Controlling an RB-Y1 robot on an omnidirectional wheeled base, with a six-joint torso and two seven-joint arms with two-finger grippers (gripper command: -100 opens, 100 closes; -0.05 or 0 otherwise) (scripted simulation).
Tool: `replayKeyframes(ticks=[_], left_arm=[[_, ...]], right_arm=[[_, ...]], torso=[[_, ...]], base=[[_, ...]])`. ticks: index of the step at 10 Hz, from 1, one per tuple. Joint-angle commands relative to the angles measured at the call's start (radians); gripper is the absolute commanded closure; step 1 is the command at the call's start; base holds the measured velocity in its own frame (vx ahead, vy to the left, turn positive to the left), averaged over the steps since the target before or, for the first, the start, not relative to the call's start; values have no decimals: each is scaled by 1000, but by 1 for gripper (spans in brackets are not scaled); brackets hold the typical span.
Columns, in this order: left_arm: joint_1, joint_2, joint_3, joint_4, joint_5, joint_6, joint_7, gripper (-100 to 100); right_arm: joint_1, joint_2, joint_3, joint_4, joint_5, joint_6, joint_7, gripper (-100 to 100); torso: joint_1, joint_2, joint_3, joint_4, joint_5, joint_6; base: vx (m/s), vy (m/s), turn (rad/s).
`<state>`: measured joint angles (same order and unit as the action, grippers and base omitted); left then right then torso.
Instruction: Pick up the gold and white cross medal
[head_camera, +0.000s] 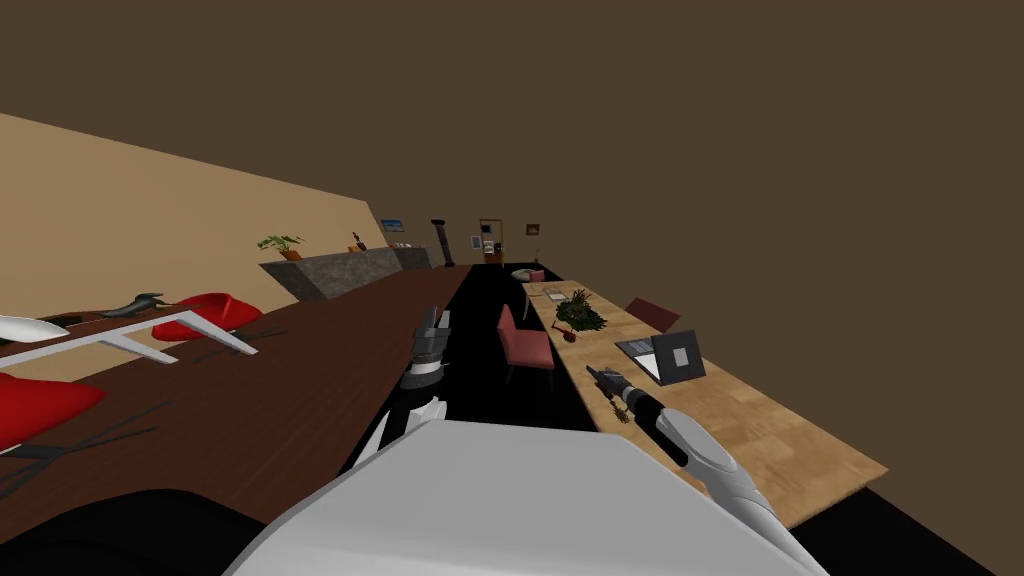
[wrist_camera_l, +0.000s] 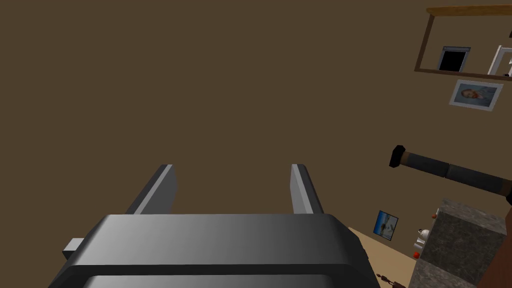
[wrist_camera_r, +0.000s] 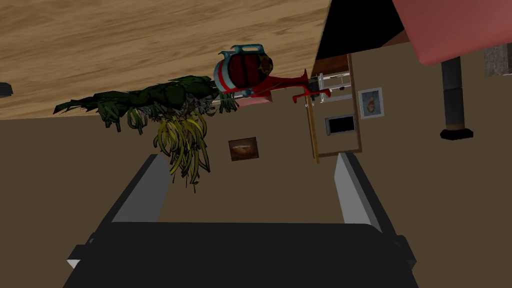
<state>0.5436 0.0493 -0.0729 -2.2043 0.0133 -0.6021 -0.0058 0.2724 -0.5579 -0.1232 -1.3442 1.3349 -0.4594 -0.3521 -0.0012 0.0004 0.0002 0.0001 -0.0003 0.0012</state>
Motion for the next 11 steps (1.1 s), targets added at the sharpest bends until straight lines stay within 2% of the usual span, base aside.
replayKeyframes(ticks=[1,6,9,10,11], left_arm=[[0,0,0,0,0,0,0,0],[0,0,0,0,0,0,0,0],[0,0,0,0,0,0,0,0],[0,0,0,0,0,0,0,0],[0,0,0,0,0,0,0,0]], right_arm=[[-11,-2,-7,45,9,-12,28,-100],[28,-75,13,192,134,-25,96,-100],[36,-85,18,214,150,-28,107,-100],[49,-100,26,246,173,-32,124,-100],[29,-89,21,249,157,-32,125,-100]], torso=[[0,0,0,0,0,0],[1,1,0,0,0,0],[2,0,0,0,0,0],[2,0,0,0,0,0],[2,0,0,0,0,0]], base=[[-14,-16,69],[-27,-12,166],[-17,1,54],[-17,8,111],[-10,2,25]])
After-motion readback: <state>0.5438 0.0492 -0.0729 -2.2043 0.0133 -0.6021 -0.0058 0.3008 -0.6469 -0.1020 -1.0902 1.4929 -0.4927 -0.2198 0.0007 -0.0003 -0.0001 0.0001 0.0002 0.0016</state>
